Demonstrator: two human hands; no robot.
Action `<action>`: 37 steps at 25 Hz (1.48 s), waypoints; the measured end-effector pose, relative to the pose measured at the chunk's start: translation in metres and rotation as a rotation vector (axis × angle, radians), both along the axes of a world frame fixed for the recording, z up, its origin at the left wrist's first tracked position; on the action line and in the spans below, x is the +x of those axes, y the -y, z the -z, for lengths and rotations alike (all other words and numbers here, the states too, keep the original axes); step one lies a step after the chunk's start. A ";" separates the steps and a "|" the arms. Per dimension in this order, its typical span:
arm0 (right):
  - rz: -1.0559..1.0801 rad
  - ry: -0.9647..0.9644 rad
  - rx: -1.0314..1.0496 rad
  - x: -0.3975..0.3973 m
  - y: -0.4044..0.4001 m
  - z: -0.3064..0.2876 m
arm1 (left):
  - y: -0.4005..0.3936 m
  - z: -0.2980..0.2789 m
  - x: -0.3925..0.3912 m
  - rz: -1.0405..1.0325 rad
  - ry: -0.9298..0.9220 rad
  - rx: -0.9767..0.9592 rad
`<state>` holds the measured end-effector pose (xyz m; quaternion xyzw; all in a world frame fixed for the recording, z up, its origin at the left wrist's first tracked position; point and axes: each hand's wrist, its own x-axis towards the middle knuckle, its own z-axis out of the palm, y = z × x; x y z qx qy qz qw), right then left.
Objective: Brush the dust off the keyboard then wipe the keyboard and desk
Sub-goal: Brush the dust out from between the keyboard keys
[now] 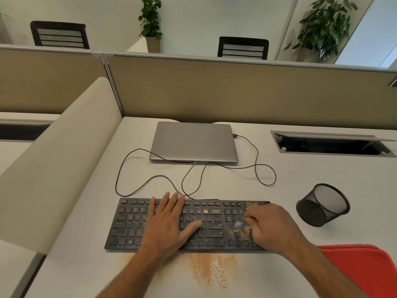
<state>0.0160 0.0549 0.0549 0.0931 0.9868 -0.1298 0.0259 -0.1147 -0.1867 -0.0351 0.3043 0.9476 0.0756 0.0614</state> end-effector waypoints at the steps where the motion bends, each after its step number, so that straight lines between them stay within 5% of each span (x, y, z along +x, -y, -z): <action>1: 0.006 -0.005 -0.006 0.001 -0.001 0.000 | 0.000 -0.001 0.000 0.001 -0.002 -0.005; 14: -0.166 -0.035 -0.139 0.010 0.009 0.007 | 0.000 0.000 0.000 -0.002 0.001 0.021; 19: -0.065 0.003 0.030 0.012 0.001 0.005 | -0.001 0.000 0.001 0.000 -0.003 0.025; 37: -0.121 -0.059 -0.090 0.016 0.007 0.005 | 0.000 -0.001 0.001 -0.004 0.001 0.035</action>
